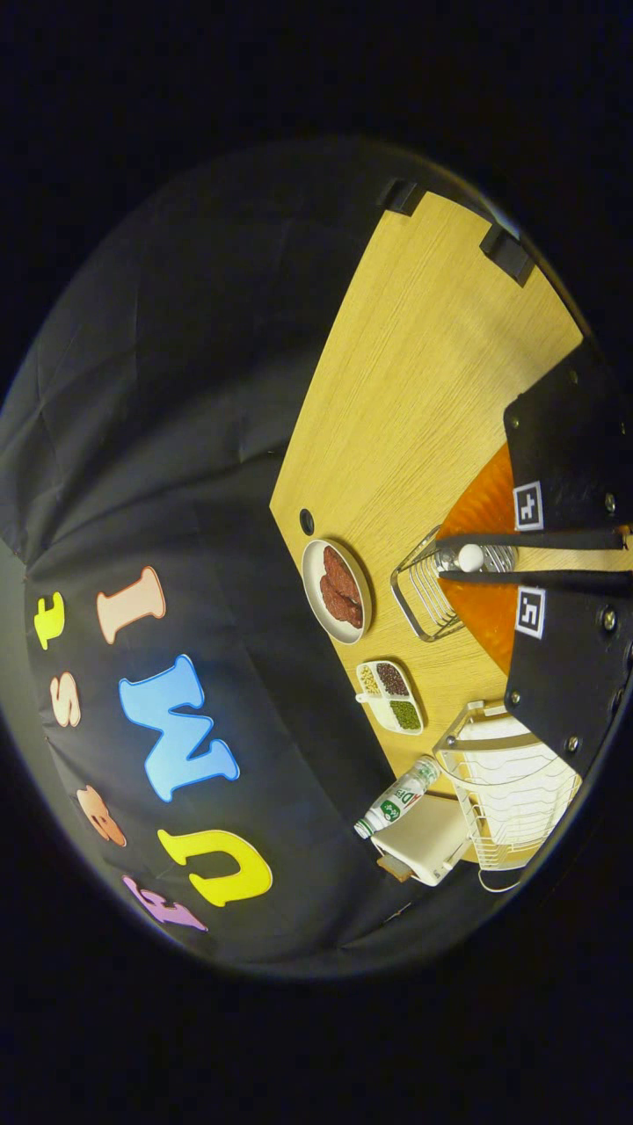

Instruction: Take the plate from the dish rack, then take the spoon from the basket and place it into the plate.

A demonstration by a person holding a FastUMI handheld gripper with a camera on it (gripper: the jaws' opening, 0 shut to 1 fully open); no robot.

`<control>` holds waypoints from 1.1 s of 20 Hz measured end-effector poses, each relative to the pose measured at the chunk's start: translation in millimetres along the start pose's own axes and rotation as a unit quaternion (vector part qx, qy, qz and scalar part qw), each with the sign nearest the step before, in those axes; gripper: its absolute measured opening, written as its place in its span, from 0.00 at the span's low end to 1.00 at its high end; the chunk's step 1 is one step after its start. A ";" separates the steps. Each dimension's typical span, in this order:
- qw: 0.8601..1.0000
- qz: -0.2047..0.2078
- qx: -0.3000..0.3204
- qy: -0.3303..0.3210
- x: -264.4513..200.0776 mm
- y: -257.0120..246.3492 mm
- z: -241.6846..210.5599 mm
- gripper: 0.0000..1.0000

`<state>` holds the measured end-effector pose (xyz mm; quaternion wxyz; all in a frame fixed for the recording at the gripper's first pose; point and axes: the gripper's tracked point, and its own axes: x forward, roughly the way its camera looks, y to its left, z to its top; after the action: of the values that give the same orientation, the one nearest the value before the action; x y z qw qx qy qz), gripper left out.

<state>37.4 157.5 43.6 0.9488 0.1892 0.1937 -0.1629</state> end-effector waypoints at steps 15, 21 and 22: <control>0.995 0.030 -0.074 -0.055 -80.0 32.0 52.4 0.03; 0.987 0.107 -0.089 -0.079 -140.6 83.8 58.9 0.02; 0.985 0.125 -0.096 -0.078 -150.9 95.7 54.4 0.02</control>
<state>-40.9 253.9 183.2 0.9876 0.1069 0.1087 -0.0384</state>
